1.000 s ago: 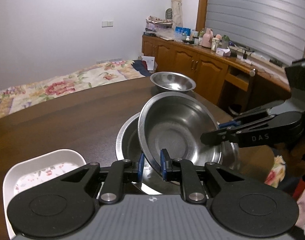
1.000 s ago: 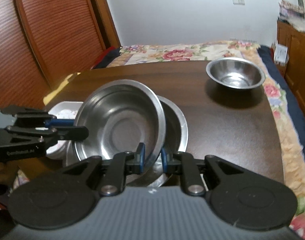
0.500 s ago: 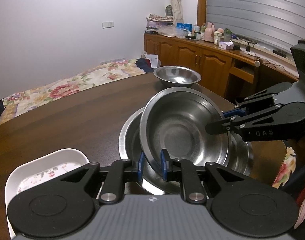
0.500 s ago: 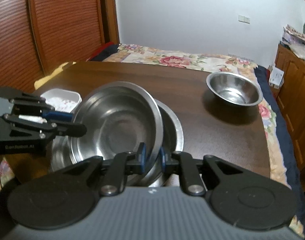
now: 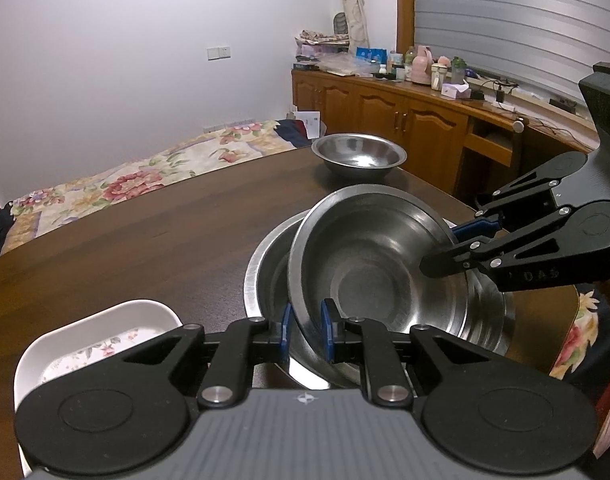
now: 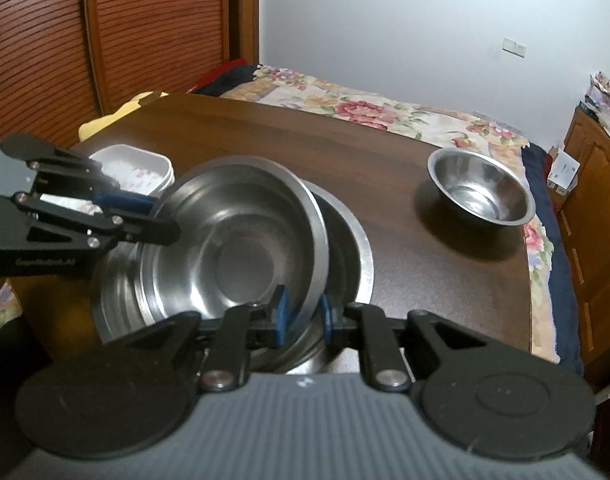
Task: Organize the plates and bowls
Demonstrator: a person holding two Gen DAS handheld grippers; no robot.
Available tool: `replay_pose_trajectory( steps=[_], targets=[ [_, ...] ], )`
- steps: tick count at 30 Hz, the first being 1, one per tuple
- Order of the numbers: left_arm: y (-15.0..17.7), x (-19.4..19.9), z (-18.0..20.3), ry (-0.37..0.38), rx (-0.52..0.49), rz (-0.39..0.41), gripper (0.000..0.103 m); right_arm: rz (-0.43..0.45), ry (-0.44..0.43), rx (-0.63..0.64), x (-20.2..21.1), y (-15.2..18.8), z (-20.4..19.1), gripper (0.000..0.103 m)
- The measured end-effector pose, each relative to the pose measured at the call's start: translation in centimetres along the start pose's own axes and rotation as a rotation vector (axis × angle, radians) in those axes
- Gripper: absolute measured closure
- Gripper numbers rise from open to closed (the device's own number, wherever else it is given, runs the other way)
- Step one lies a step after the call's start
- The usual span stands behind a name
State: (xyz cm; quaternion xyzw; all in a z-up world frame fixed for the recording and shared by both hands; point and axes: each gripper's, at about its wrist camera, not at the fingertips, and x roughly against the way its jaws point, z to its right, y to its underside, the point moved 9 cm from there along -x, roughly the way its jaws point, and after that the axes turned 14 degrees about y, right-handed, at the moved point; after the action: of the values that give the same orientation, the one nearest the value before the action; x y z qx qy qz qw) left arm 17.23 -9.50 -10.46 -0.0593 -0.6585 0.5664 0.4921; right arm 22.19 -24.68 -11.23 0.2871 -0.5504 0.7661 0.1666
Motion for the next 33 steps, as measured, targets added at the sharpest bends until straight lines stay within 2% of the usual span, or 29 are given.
replay_pose_trajectory(
  steps=[12,15,22,28,33],
  targets=[
    [0.1,-0.2,0.1,0.003,0.016,0.004,0.084,0.033,-0.04,-0.144,0.0,-0.3,1.5,0.085],
    [-0.1,-0.2,0.0,0.013,0.032,0.01,0.08,0.05,-0.036,-0.156,0.2,-0.6,1.8,0.085],
    [-0.4,-0.2,-0.1,0.013,0.046,0.021,0.08,0.062,-0.033,-0.161,0.1,-0.4,2.0,0.084],
    [-1.6,0.3,-0.4,0.011,0.053,0.047,0.077,0.095,-0.021,-0.186,0.8,-0.9,2.7,0.084],
    [-4.1,0.2,-0.4,0.015,0.028,0.073,0.072,0.137,0.003,-0.221,1.6,-2.2,4.4,0.084]
  ],
)
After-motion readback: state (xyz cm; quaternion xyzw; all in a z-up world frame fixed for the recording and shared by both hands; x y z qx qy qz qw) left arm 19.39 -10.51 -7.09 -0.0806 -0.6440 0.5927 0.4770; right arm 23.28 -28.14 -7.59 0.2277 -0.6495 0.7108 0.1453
